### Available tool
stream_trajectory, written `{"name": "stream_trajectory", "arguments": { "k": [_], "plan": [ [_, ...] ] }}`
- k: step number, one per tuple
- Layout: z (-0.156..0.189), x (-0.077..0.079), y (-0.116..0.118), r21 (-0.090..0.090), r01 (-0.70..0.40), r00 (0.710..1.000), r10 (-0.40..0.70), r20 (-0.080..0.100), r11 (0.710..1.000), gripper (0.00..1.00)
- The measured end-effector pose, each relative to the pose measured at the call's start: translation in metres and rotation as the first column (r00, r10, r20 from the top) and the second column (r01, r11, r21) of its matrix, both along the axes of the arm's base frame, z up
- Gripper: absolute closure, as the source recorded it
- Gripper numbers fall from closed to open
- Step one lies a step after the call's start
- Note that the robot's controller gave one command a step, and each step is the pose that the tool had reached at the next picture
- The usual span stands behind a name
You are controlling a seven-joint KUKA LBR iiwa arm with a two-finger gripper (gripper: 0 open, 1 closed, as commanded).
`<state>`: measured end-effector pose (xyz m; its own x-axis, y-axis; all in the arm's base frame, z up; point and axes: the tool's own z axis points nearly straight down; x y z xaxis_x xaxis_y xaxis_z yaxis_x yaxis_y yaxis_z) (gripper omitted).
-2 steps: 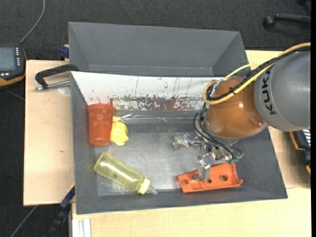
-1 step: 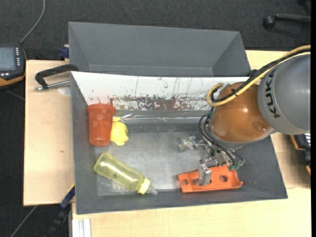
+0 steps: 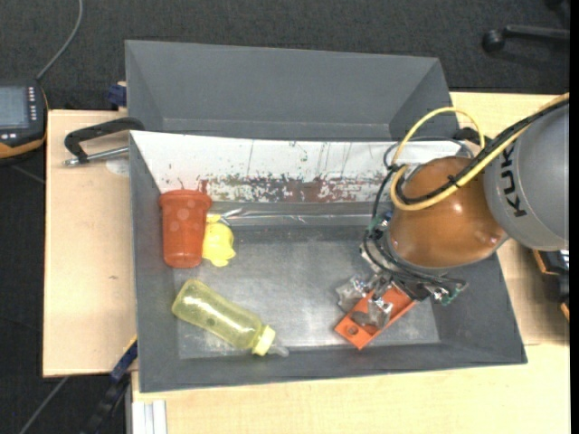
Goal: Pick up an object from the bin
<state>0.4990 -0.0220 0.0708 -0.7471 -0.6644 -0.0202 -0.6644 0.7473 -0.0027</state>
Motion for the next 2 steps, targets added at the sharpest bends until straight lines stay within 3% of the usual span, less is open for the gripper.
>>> {"name": "stream_trajectory", "arguments": {
  "k": [1, 2],
  "plan": [
    [0.0000, 0.0000, 0.0000, 0.000, 0.000, 1.000, 0.000, 0.000, 1.000, 1.00],
    [0.0095, 0.0093, -0.0065, 0.002, -0.055, 0.998, 0.055, 0.002, 0.998, 1.00]
  ]
}}
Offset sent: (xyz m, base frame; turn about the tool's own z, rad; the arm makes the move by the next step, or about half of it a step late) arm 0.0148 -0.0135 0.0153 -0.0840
